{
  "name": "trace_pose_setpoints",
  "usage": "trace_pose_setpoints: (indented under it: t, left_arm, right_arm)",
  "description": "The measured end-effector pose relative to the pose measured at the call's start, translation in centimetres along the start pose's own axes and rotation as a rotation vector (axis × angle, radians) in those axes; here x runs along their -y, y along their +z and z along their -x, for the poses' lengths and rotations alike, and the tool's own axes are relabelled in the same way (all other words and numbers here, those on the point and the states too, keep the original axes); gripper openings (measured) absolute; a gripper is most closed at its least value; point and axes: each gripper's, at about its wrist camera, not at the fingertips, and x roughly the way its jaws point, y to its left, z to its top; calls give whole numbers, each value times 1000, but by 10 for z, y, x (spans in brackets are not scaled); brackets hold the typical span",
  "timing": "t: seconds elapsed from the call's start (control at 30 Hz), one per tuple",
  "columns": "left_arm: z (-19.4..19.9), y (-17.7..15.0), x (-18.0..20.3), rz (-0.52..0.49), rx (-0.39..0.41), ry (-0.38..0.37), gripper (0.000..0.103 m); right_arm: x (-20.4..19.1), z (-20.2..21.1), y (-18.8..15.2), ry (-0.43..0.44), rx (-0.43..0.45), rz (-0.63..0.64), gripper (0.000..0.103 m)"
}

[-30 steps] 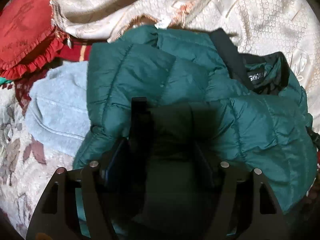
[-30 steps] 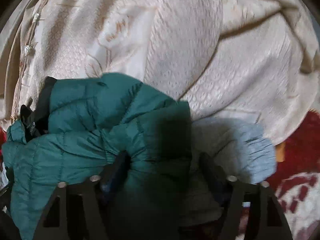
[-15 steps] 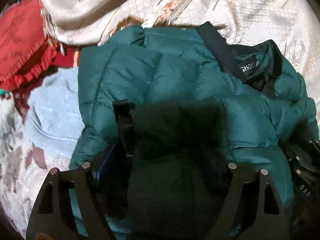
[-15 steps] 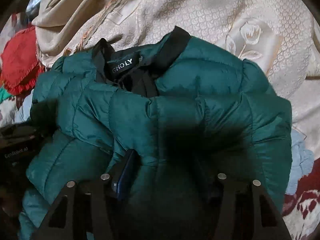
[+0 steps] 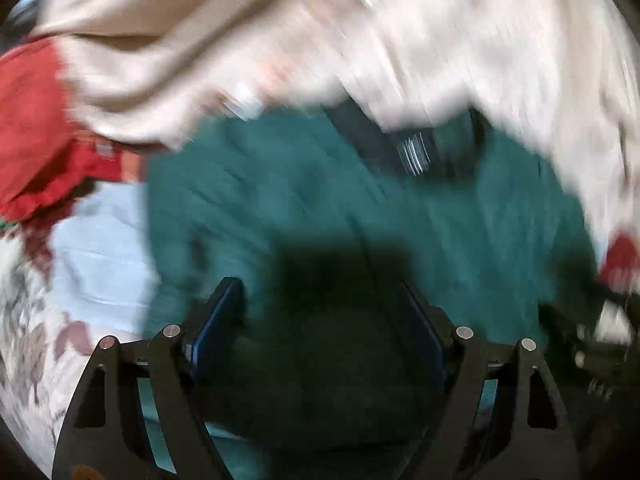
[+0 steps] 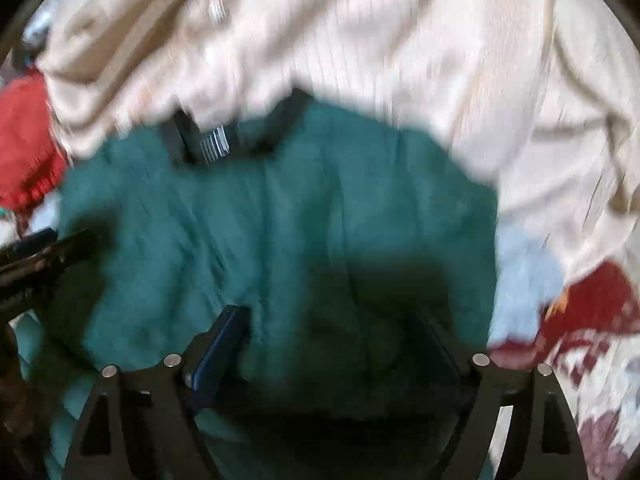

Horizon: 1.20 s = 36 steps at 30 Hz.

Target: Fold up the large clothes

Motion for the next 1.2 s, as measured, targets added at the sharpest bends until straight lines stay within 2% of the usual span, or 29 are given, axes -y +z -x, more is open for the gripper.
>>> trace_pose_setpoints:
  t: [0.03, 0.1, 0.2, 0.27, 0.37, 0.43, 0.5, 0.63, 0.8, 0.9, 1.0, 1.07, 1.13, 1.2]
  left_arm:
    - [-5, -2, 6, -35, -13, 29, 81]
    - [-1, -2, 5, -48, 19, 38, 81]
    - [21, -3, -10, 47, 35, 9, 81]
    - [43, -6, -29, 130, 62, -12, 81]
    - [72, -13, -56, 184, 112, -15, 81]
    - [104, -29, -60, 165, 142, -10, 81]
    - [123, -48, -71, 129, 161, -12, 81]
    - [149, -88, -96, 63, 129, 4, 81]
    - [174, -126, -122, 117, 108, -11, 81]
    - [180, -147, -136, 142, 103, -19, 81]
    - [173, -171, -145, 152, 83, -47, 81]
    - [168, -187, -150, 169, 66, -67, 81]
    - [163, -201, -156, 207, 66, -93, 81]
    - [159, -210, -159, 247, 59, -105, 81]
  right_arm:
    - [6, 7, -1, 13, 14, -16, 83]
    - [14, 30, 2, 19, 56, -57, 83]
    - [34, 86, -8, 23, 179, -122, 83]
    - [44, 114, -25, 21, 209, -138, 83]
    - [60, 140, -59, 40, 184, -158, 83]
    - [66, 148, -81, 62, 153, -150, 83]
    - [65, 159, -103, 79, 160, -105, 83]
    - [72, 172, -148, 112, 141, -44, 83]
    - [89, 174, -200, 143, 56, -110, 83]
    - [94, 174, -228, 193, 54, -146, 83]
    - [101, 159, -260, 268, 3, -238, 84]
    - [95, 163, -261, 289, 33, -212, 84]
    - [84, 164, -260, 404, 21, -168, 84]
    - [72, 163, -261, 464, 4, -138, 84]
